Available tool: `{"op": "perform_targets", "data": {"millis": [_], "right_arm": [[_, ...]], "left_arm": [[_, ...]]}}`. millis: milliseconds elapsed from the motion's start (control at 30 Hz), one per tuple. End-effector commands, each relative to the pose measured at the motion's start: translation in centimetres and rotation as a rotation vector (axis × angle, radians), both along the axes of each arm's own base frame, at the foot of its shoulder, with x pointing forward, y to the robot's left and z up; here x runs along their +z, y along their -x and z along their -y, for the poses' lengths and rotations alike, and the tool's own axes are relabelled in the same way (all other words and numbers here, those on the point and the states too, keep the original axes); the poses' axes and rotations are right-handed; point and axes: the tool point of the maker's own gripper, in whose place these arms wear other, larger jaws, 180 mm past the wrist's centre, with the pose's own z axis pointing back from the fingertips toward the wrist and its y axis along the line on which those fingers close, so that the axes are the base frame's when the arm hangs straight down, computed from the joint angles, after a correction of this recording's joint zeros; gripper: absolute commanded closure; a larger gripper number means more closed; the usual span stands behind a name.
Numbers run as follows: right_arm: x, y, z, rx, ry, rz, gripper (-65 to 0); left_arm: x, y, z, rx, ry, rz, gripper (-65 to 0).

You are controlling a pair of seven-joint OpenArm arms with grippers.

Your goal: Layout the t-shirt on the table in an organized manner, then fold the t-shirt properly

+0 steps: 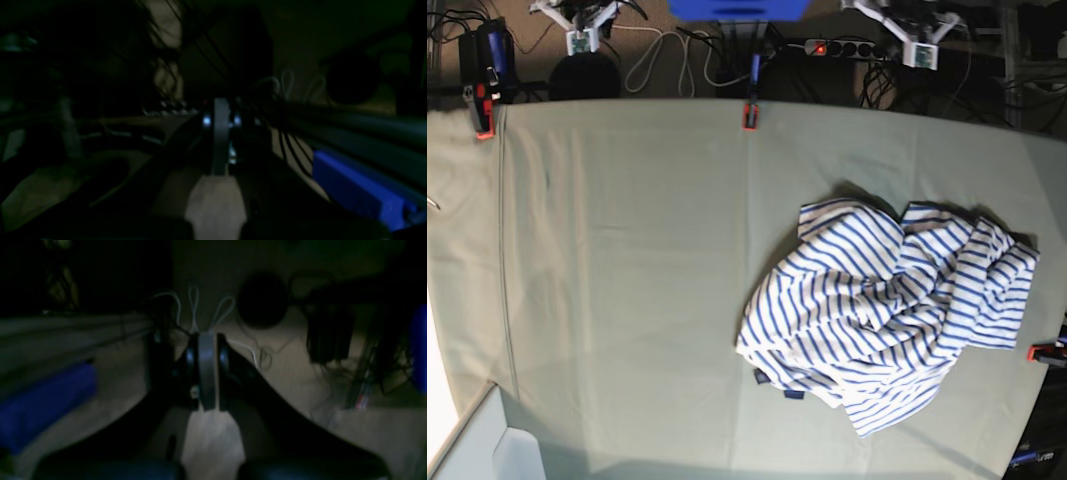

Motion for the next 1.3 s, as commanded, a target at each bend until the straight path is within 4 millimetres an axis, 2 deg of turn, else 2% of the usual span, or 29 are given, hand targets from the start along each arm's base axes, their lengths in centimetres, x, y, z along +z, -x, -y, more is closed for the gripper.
{"op": "perform_targets", "data": {"millis": [0,133,267,367,533,633,700,867,967,1033,1200,1267], "right_arm": [[1.3,-0.5,0.2,0.013,0.004,0.040,0.0],[4.7,-2.3,-0.4,0.027,-0.004,0.128,0.0],[7.9,-4.5,0.3,0.020,0.019,0.221,0.0],[9.8,-6.1,0.2,0.023,0.020,0.284,0.0],[12.2,-7.9,-0.2,0.032,0.016,0.360,0.0],[12.7,-8.5,-0.3,0.034,0.016,0.382,0.0],[12.8,-8.9,-0.3,0.034,0.016,0.394,0.0],[13.3,-9.9,-0.2,0.033,0.018,0.422,0.0],[13.6,-10.6,-0.2,0.033,0.018,0.443,-0.6],[13.8,-11.2,-0.3,0.034,0.017,0.460,-6.3],[14.2,-12.9,-0.5,0.034,0.013,0.492,-23.8],[14.1,-13.5,-0.4,0.030,0.014,0.483,-28.5]], "left_arm": [[1.2,-0.4,0.1,-0.006,0.005,0.039,0.0],[4.3,-1.7,0.0,-0.006,0.006,0.113,0.0],[7.4,-3.1,0.3,-0.013,0.012,0.190,0.0],[9.4,-4.1,0.8,-0.023,0.023,0.241,0.0],[11.4,-5.4,1.4,-0.037,0.034,0.301,-0.1],[12.0,-5.8,1.3,-0.037,0.031,0.320,-1.3],[12.3,-6.2,0.6,-0.026,0.015,0.334,-5.8],[13.2,-7.0,-0.6,-0.008,-0.018,0.370,-22.6],[13.7,-7.9,-0.9,-0.003,-0.025,0.400,-27.0],[13.8,-8.7,-0.9,-0.003,-0.024,0.415,-30.0],[14.4,-10.2,-0.8,-0.001,-0.020,0.459,-43.2],[14.7,-11.1,-0.8,0.016,-0.017,0.486,-45.3]]}}
